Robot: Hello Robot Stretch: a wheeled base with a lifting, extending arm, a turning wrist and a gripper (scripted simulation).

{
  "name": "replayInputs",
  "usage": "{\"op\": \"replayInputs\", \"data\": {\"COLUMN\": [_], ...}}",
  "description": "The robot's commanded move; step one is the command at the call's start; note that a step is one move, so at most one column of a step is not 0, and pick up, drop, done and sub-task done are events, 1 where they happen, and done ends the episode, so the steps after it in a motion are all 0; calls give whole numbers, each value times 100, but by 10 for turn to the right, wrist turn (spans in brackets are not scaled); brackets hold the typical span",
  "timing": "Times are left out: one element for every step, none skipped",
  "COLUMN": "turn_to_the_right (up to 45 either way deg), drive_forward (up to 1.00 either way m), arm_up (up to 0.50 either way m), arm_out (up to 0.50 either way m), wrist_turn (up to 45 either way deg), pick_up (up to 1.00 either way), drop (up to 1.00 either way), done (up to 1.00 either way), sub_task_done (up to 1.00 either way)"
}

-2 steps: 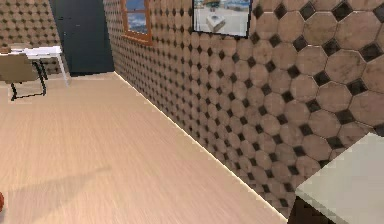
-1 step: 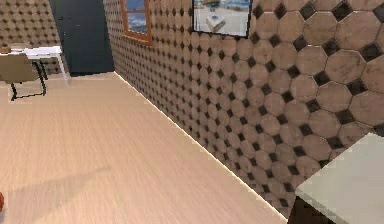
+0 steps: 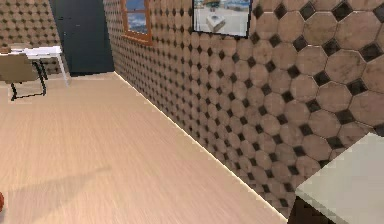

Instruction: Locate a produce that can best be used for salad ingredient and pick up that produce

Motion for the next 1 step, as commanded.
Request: {"op": "replayInputs", "data": {"turn_to_the_right": [0], "drive_forward": [0], "arm_up": [-10], "arm_out": [0], "wrist_turn": [0], "pick_up": [0], "drop": [0], "done": [0], "sub_task_done": [0]}}
